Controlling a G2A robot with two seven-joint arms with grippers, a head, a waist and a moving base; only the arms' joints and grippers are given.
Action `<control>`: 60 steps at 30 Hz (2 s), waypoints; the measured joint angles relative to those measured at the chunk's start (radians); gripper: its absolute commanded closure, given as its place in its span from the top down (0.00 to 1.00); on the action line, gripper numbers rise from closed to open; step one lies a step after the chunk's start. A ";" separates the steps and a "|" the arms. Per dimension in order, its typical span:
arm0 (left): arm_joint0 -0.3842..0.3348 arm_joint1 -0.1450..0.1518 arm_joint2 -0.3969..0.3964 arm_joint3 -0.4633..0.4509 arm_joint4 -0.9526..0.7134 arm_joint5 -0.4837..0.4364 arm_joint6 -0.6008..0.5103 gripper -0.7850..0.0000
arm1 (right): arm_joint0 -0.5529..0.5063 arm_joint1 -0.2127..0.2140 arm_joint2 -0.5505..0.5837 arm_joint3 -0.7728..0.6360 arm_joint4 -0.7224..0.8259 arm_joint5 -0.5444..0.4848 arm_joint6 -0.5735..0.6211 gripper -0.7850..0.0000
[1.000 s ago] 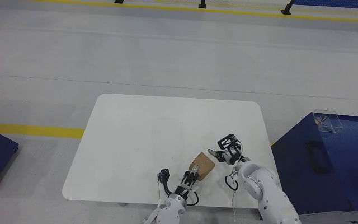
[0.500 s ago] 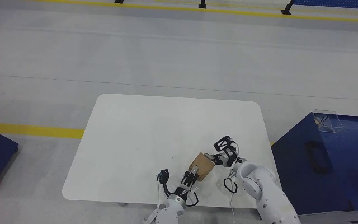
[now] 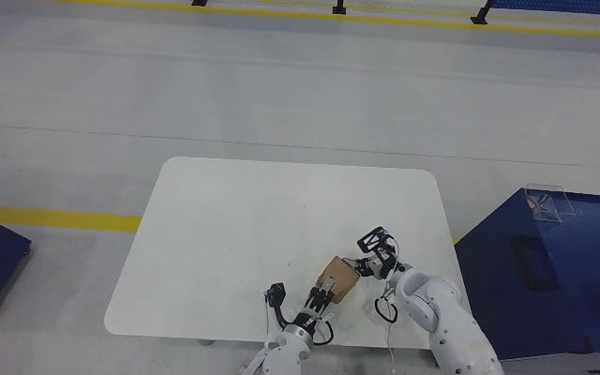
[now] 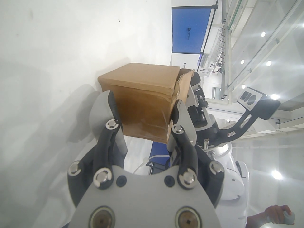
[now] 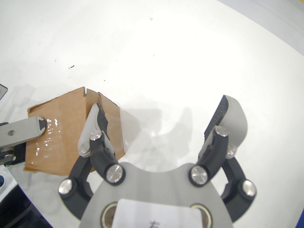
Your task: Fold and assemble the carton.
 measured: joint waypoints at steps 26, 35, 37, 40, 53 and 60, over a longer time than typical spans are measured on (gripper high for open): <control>0.010 -0.003 -0.008 -0.016 0.018 -0.031 0.016 0.51 | 0.001 0.006 -0.007 -0.011 0.008 0.005 0.008 1.00; 0.043 0.022 -0.019 -0.061 0.304 -0.215 0.152 1.00 | -0.014 0.011 0.037 -0.034 0.077 0.011 -0.018 1.00; 0.049 0.031 -0.019 -0.068 0.430 -0.263 0.218 1.00 | -0.019 0.013 0.049 -0.038 0.092 0.013 -0.017 1.00; 0.052 0.034 -0.020 -0.070 0.574 -0.278 0.296 1.00 | -0.022 0.013 0.056 -0.038 0.113 0.017 -0.016 1.00; 0.008 0.076 0.009 -0.080 1.091 -0.167 0.377 1.00 | -0.025 0.010 0.050 -0.034 0.136 0.064 -0.040 1.00; -0.041 0.099 0.008 -0.006 1.458 -0.134 0.381 1.00 | -0.025 0.010 0.050 -0.034 0.136 0.064 -0.040 1.00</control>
